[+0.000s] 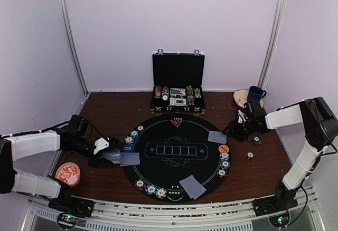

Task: Distribute texas hold em gaming equipment
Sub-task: Pick up the poker card from the face-down deck piles.

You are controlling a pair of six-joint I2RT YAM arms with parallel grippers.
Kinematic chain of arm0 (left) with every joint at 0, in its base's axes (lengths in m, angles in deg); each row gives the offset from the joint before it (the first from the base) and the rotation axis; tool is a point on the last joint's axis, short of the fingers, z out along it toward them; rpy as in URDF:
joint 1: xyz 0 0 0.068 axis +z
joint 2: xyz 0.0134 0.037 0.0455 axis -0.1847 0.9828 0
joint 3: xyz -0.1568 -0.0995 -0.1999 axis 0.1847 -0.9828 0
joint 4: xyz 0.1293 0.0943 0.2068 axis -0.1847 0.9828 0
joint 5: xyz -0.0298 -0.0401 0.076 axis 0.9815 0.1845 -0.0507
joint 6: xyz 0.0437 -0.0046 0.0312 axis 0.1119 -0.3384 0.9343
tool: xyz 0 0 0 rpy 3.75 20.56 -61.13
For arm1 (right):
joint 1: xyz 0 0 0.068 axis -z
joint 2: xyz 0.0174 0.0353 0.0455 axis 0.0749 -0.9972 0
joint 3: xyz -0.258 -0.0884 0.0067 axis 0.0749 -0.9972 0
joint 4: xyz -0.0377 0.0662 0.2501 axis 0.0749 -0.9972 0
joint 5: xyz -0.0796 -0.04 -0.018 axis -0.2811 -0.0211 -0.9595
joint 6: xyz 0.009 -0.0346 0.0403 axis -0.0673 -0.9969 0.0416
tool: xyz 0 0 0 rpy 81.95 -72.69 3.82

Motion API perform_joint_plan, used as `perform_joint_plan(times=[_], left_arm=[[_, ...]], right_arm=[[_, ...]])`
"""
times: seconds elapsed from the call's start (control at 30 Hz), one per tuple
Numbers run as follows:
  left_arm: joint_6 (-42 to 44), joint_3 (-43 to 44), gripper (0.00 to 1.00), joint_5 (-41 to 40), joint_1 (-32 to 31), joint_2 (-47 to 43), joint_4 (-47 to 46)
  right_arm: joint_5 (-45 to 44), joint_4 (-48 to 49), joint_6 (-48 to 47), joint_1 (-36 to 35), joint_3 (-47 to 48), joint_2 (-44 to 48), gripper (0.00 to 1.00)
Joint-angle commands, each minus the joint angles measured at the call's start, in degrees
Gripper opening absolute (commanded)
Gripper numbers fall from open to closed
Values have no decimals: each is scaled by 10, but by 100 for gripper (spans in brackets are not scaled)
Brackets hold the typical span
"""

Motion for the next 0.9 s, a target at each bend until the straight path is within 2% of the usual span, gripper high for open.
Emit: perform_joint_plan(times=[0.0, 0.27, 0.4, 0.5, 0.67, 0.87], left_arm=[[5, 3, 11, 14, 3, 2, -6], [5, 5, 11, 13, 3, 2, -6], [4, 4, 11, 13, 4, 0, -6], [4, 4, 11, 12, 4, -1, -6], [3, 4, 11, 13, 3, -5, -6], [3, 2, 11, 13, 3, -12, -6]], right_arm=[[-53, -17, -14, 5, 13, 37, 45], [-75, 3, -9, -19, -13, 135, 64], [-78, 20, 0, -81, -11, 166, 68], [-85, 54, 19, -155, -2, 163, 68], [-86, 144, 60, -290, 32, 100, 71], [-88, 229, 111, -408, 126, -51, 76]])
